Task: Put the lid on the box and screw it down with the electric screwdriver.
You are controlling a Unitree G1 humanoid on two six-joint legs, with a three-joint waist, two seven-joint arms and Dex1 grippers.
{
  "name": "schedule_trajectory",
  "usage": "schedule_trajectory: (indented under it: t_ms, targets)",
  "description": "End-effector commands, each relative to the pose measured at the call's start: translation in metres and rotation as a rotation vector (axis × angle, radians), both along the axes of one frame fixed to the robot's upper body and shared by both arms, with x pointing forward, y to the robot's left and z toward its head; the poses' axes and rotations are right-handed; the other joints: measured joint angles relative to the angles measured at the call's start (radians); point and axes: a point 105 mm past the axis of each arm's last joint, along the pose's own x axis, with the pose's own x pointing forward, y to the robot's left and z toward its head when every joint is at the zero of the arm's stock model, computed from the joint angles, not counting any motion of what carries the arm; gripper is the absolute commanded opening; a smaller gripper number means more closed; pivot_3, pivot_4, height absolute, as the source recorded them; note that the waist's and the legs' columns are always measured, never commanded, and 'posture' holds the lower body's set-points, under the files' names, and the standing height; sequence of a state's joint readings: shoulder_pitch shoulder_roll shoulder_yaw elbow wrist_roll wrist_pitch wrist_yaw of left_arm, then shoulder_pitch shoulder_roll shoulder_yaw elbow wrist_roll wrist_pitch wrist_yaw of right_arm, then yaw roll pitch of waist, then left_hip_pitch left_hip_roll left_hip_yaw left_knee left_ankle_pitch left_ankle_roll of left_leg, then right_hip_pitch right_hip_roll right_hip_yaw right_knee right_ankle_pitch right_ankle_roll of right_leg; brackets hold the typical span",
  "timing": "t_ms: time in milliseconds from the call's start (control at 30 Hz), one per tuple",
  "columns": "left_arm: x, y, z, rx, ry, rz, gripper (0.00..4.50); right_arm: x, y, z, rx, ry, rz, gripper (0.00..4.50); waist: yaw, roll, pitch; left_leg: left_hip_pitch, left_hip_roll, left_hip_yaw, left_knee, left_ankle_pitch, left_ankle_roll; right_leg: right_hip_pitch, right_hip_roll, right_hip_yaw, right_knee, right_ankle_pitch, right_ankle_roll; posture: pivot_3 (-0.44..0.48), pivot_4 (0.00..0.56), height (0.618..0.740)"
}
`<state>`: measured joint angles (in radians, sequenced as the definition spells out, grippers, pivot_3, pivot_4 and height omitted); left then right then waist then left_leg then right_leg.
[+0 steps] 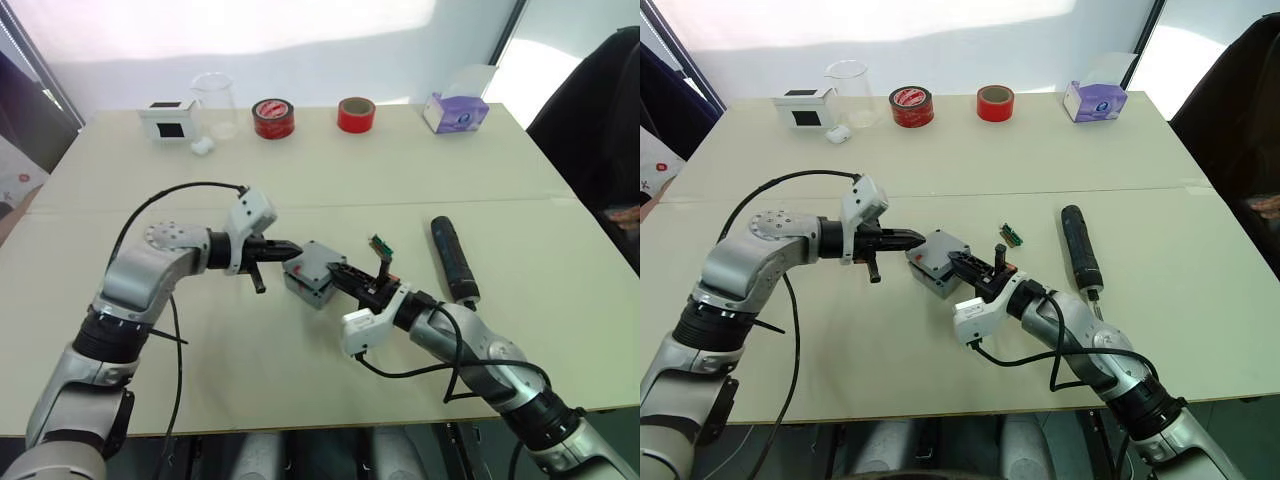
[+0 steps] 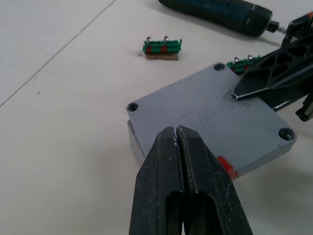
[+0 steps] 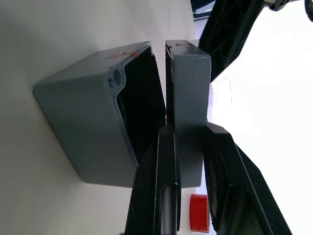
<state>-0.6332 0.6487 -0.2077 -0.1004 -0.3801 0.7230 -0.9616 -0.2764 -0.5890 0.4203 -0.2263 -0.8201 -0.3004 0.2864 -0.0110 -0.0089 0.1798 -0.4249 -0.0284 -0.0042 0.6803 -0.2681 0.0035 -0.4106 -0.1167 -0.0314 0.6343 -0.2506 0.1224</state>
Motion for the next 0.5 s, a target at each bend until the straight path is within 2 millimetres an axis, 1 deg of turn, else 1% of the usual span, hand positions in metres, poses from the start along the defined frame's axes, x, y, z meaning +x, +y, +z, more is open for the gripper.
schedule_trajectory:
  t_ms: [33,100,167,200,233,300,500]
  targets:
    - [-0.005,-0.004,-0.011,0.078,-0.021,-0.041,0.00,-0.001,-0.001,-0.004,0.003,0.019,-0.004,1.79,0.001,0.000,0.000,0.000,0.000,0.000,0.000,0.000,0.000,0.000,0.000,0.000,0.000,0.000,0.000,0.000,0.150,0.740]
    - [-0.007,-0.003,-0.020,0.115,-0.009,-0.047,0.00,-0.001,-0.002,-0.005,0.001,0.018,-0.007,2.61,0.001,-0.001,-0.001,0.001,0.000,0.000,0.000,0.000,0.000,0.002,0.000,0.000,0.000,0.000,0.000,0.000,0.150,0.740]
    - [-0.010,-0.003,-0.031,0.147,0.014,-0.053,0.00,0.000,-0.005,-0.003,0.004,0.012,-0.018,3.37,0.001,0.000,-0.001,0.006,0.000,0.000,0.000,-0.001,0.002,0.007,0.000,0.000,-0.001,0.000,0.000,0.000,0.150,0.740]
    - [-0.010,-0.003,-0.035,0.157,0.020,-0.051,0.00,0.000,-0.006,-0.002,0.008,0.014,-0.024,3.64,0.001,0.000,-0.001,0.008,0.000,0.000,-0.001,-0.004,0.008,0.008,0.000,0.000,-0.001,0.000,0.000,0.000,0.150,0.740]
    - [-0.010,-0.002,-0.037,0.163,0.021,-0.044,0.00,-0.001,-0.007,-0.002,0.010,0.014,-0.028,3.91,0.001,0.000,-0.001,0.011,0.000,0.000,-0.001,-0.005,0.009,0.011,0.000,0.000,-0.001,0.000,0.000,0.000,0.150,0.740]
    - [-0.007,-0.002,-0.039,0.170,0.020,-0.024,0.00,-0.002,-0.009,-0.001,0.015,0.017,-0.035,3.91,0.002,0.000,-0.003,0.017,0.000,0.000,-0.002,-0.006,0.011,0.018,0.000,0.000,-0.003,-0.001,0.000,0.000,0.150,0.740]
    - [-0.003,-0.001,-0.043,0.180,0.021,0.006,0.00,-0.004,-0.015,0.001,0.023,0.024,-0.060,3.91,0.005,-0.001,-0.005,0.018,0.000,0.000,-0.001,-0.006,0.011,0.018,0.000,0.000,-0.003,-0.001,0.000,0.000,0.150,0.740]
